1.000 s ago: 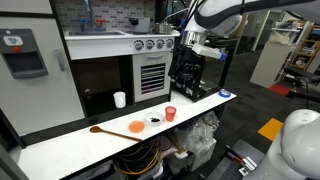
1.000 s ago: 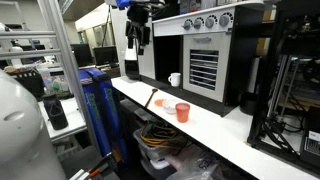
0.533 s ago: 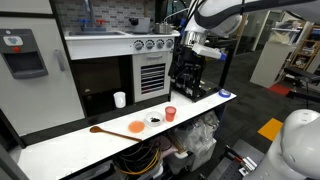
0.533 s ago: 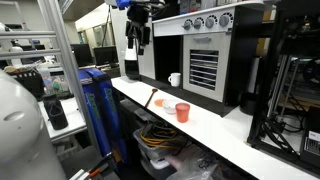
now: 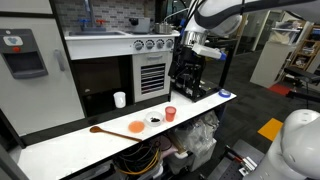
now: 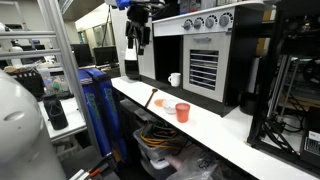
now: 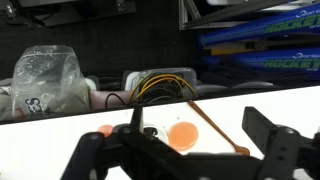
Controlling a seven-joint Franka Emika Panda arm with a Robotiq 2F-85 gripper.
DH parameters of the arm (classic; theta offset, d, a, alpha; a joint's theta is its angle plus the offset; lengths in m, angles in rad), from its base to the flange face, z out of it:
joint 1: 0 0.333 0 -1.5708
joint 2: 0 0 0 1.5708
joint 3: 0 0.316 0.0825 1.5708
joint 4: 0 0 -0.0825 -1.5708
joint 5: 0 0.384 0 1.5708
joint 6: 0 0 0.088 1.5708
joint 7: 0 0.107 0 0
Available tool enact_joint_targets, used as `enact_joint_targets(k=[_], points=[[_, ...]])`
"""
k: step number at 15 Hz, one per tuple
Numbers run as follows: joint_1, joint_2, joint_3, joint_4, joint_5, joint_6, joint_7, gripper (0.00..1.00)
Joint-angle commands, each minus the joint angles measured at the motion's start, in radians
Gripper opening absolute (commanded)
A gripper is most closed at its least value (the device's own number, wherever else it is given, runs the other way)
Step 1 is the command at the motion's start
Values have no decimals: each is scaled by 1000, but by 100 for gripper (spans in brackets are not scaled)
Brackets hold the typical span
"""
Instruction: Use the wooden spoon to mix the contents of the white bowl
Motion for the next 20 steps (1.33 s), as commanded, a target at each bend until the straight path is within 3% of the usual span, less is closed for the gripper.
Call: enact_joint_targets(k=[1,5,9,13,20], points=[[-16,0,13,3,5,-5,-5,100],[-9,11,3,-4,20,33,-48,100],[19,72,3,8,19,180,-199,100],[76,170,21,26,24,285,-349,100],[135,398,94,75,-39,427,-473,100]])
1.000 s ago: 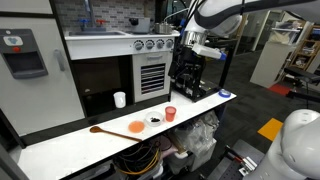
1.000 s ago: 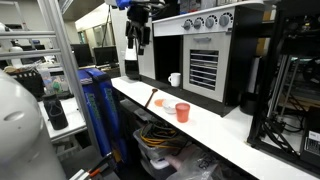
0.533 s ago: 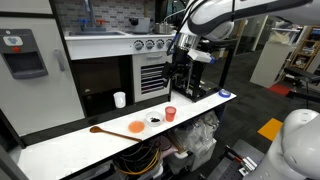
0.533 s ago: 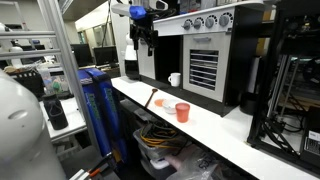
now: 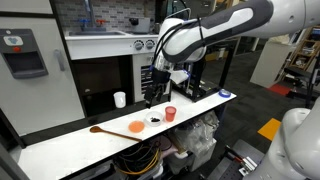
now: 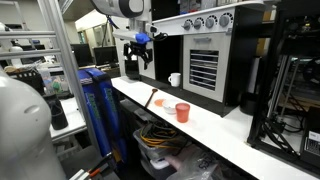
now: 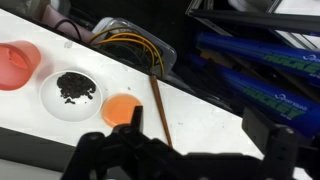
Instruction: Use the wooden spoon to mix the contents of the white bowl
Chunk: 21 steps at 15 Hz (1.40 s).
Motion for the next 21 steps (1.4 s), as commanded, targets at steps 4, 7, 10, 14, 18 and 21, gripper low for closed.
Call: enact_joint_targets(k=[4,7,10,14,18,21], points=[[-3,281,43,130,-121,116,-110,100],[-2,382,50,192,-220,161,-104,100],[7,453,52,236,-300,226,-64,100],[21,513,59,263,-330,312,20,100],[20,512,68,255,-313,319,71,100],[23,518,69,259,-314,319,81,100]])
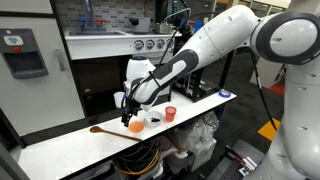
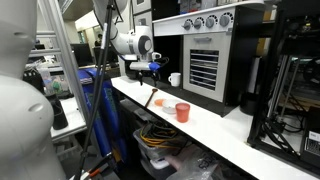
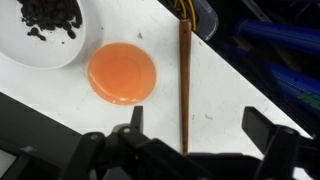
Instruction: Use the wooden spoon to mix the contents of the white bowl
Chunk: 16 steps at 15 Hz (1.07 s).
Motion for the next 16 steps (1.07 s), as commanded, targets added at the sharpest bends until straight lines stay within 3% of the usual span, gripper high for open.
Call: enact_joint_targets(k=[1,9,16], points=[[-8,1,9,2,-5,-3,4,100],[-13,9,10,4,-7,-2,-17,100],[-9,125,8,57,-38,67,-82,100]])
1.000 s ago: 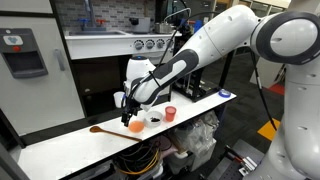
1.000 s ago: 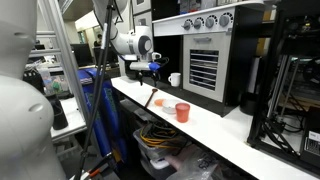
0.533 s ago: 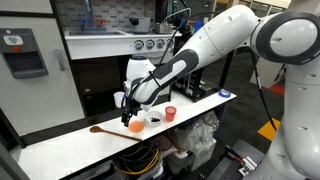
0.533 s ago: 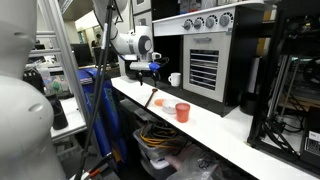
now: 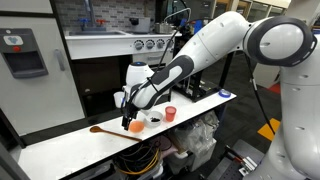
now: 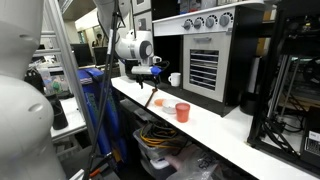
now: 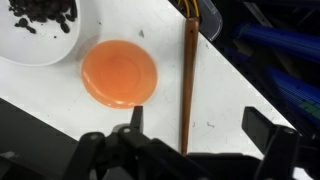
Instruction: Use the wooden spoon to mix the contents of the white bowl
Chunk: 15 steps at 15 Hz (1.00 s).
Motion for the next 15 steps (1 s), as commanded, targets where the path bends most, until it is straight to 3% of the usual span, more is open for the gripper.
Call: enact_joint_targets(k=[1,6,15], points=[[-7,89,9,60,-34,25,-38,100],[21,167,-8,151,-99,-7,-28,100],[107,298,-22,380,-151,-170,39,100]])
